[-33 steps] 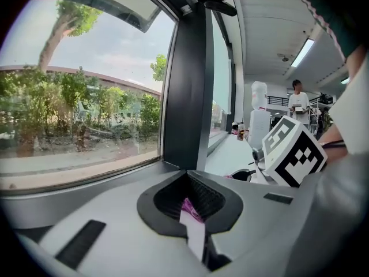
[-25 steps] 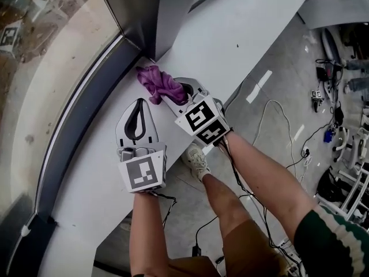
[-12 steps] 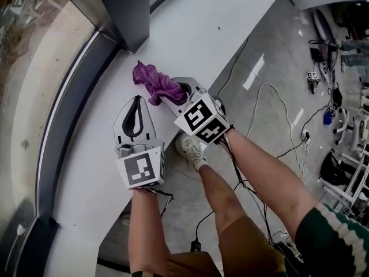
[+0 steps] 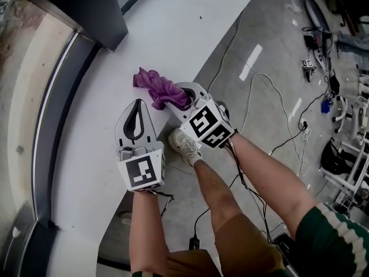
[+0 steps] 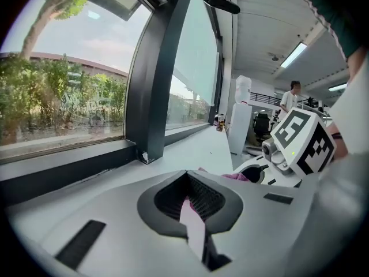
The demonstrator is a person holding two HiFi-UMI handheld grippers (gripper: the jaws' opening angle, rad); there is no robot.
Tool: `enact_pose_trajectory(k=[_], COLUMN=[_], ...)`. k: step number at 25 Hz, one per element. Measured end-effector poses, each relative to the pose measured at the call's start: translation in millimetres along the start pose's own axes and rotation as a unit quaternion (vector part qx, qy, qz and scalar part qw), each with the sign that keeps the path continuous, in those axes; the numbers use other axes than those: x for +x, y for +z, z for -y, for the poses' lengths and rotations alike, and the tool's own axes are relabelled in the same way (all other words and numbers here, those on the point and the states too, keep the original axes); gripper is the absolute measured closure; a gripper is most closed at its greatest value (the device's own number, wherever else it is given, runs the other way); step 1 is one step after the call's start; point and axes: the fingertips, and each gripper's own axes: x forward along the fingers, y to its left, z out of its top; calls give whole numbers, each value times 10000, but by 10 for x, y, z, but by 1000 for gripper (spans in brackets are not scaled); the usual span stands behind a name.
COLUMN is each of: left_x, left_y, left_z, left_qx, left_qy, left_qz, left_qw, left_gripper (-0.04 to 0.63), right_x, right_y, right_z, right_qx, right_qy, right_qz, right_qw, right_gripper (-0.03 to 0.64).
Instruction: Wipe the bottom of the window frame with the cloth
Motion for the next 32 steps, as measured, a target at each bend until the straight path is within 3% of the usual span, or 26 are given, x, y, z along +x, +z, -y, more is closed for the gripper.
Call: enact_pose_trajectory(k=[13, 27, 32], left_x=[-325, -861, -1106], left_y=[-325, -379, -456], left_z=[284, -16, -183], left_qx=[-53, 69, 27], left_qy=[-120, -28, 185], left_qz=[-276, -226, -149], left_qw=[9995, 9997, 9997], left_gripper=[589, 589, 589], right_x=[-250, -150, -66], right_y=[-391, -315, -270], right_z=[-193, -910, -1254], right_qx=[55, -163, -319], right_qy=[-3, 400, 610], right_qz=[-186, -227, -195], right_qw=[9998, 9988, 9974], right_gripper=[489, 489, 489])
